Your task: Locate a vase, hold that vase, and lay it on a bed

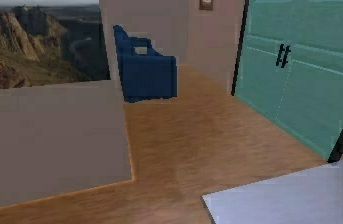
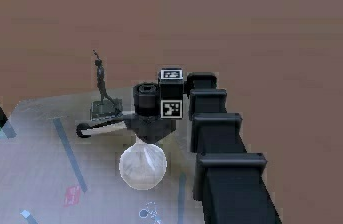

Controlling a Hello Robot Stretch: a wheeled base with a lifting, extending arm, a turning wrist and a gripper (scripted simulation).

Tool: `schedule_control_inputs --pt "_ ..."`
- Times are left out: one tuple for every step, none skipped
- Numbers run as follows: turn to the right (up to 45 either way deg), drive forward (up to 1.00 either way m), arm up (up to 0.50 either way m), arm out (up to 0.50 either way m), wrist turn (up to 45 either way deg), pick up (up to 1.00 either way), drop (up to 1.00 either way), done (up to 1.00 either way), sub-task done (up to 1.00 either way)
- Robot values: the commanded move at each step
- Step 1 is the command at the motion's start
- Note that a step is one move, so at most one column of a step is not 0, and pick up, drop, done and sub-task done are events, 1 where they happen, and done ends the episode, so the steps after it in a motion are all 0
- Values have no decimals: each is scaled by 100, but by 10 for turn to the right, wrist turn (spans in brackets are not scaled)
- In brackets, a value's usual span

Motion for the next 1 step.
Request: schedule_control_inputs --pt "0 0 0 0 210 0 0 0 0"
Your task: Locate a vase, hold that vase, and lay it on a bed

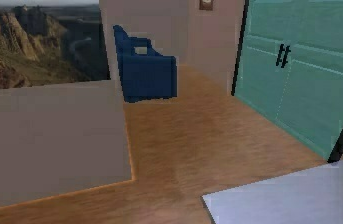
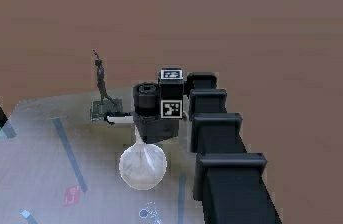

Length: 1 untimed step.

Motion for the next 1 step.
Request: schedule_control_inputs --pt "0 0 -28 0 0 0 0 0 0"
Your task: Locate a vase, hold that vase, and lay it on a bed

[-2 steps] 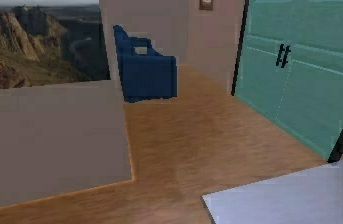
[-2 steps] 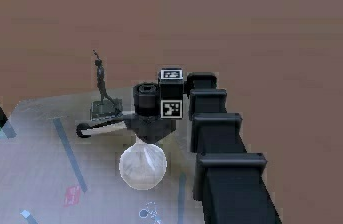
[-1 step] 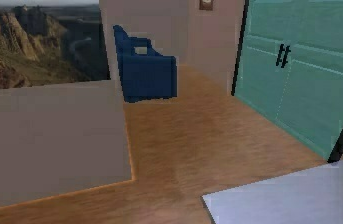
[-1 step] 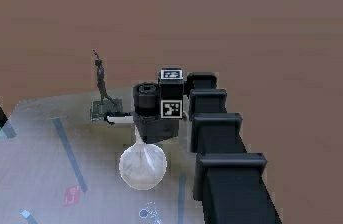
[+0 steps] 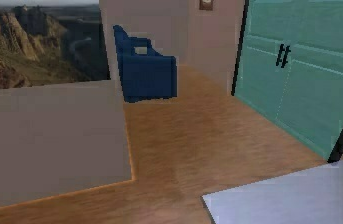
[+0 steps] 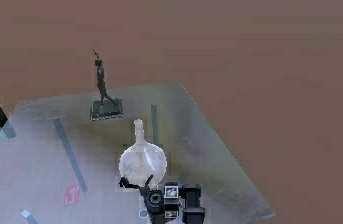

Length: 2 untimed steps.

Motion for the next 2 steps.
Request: schedule_control_inputs --pt "0 0 0 0 0 100 0 0 0" --pt "0 0 10 0 0 0 0 0 0"
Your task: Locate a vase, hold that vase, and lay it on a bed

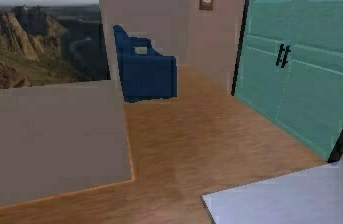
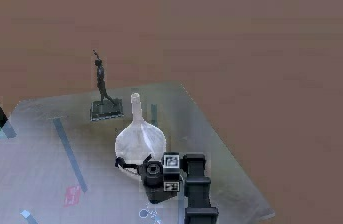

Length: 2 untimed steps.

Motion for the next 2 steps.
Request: schedule_control_inputs --pt "0 0 18 0 0 0 0 0 0" --pt "0 0 0 0 -450 0 0 0 0"
